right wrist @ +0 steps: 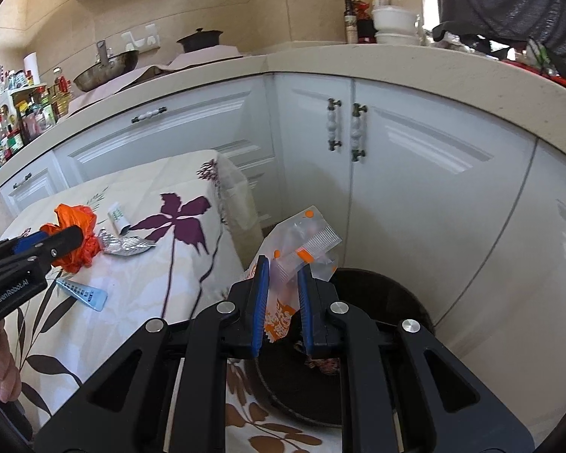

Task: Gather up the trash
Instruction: 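Carry both bags over the black bin and open both tools to drop them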

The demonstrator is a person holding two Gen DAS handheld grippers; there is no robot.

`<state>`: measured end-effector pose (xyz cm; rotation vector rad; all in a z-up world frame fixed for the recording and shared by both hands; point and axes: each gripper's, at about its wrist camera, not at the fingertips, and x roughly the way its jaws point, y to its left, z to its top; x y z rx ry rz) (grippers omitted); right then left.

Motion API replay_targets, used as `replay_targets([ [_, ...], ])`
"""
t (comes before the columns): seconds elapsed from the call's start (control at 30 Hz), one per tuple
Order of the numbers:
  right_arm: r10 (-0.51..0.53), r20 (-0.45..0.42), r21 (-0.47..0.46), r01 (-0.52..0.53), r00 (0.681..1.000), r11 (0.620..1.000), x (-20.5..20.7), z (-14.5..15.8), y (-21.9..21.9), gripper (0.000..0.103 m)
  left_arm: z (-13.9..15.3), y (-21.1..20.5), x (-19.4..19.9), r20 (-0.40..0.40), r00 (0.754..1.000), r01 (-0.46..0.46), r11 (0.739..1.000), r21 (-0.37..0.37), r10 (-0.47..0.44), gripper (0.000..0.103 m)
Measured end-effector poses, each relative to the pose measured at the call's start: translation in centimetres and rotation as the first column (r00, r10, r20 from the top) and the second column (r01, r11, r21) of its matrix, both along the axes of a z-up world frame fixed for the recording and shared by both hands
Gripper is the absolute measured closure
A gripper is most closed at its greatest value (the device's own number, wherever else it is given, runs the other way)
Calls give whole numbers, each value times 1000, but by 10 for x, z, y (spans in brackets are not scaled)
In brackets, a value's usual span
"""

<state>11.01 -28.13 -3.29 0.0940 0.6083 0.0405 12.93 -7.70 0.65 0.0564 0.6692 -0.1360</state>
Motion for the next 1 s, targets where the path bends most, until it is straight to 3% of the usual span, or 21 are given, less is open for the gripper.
replay_targets([
  [0.47,-119,16,-28,119,993,992,-26,3,-48,88,3,-66,-13,31,987,157,988,1,-157,62],
  [1.0,-174,17,-3,174,985,985,-37,-6,-79,88,-9,-110,-16,31,979,202,979,37,-203,62],
])
